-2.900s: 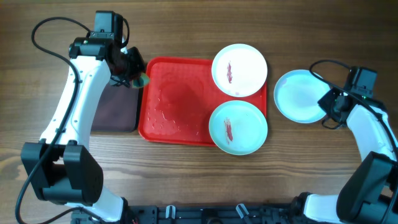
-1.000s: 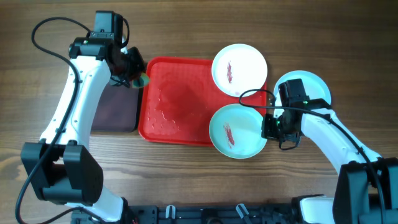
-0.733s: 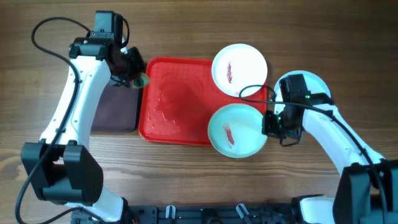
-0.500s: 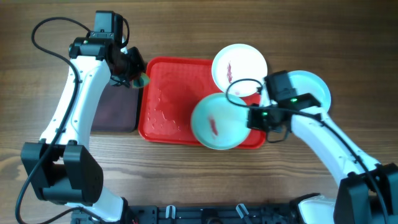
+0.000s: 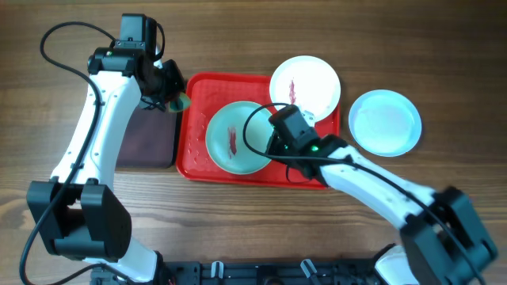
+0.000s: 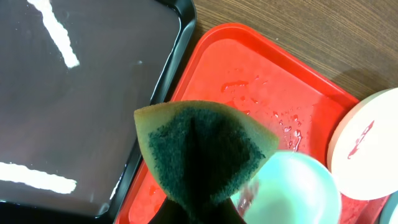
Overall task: Clean dirty plates on tray and stack at the side
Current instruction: 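Drag the second blue plate to the tray center with the right gripper, then lower the sponge onto the second blue plate with the left gripper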
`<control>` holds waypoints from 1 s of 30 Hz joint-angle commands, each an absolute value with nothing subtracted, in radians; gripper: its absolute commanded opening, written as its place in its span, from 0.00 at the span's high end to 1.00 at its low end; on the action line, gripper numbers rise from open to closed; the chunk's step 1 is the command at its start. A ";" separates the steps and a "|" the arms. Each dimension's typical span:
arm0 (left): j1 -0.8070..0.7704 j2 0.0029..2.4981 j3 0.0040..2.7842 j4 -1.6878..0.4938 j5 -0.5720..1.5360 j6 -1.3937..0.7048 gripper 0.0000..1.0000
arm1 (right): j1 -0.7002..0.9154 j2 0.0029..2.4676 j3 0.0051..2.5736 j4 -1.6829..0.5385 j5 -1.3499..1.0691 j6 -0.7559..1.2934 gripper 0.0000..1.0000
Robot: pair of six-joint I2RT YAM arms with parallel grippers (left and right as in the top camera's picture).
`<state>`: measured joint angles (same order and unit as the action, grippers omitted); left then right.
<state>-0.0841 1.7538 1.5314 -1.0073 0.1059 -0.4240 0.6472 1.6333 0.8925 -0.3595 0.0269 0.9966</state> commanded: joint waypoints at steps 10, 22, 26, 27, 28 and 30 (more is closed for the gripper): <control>-0.088 1.758 1.535 -1.008 0.122 -0.433 0.96 | 0.588 1.742 0.974 -0.303 -0.097 0.760 0.66; -0.099 1.848 1.535 -1.003 0.149 -0.425 0.96 | 0.473 1.842 0.991 -0.245 -0.295 0.440 0.82; -0.130 1.861 1.535 -0.992 0.148 -0.395 0.96 | 0.474 1.864 1.002 -0.237 -0.332 0.430 0.84; -0.138 1.862 1.535 -0.992 0.148 -0.381 0.96 | 0.474 1.865 1.002 -0.236 -0.335 0.429 0.84; -0.146 1.863 1.535 -0.992 0.148 -0.368 0.96 | 0.474 1.865 1.002 -0.236 -0.339 0.429 0.84; -0.159 1.863 1.535 -0.992 0.148 -0.346 0.96 | 0.474 1.865 1.002 -0.235 -0.339 0.429 0.84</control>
<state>-0.1322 1.8553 1.5314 -0.9947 0.1287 -0.4038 0.4706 1.8423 0.9791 -0.2424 -0.2939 0.4644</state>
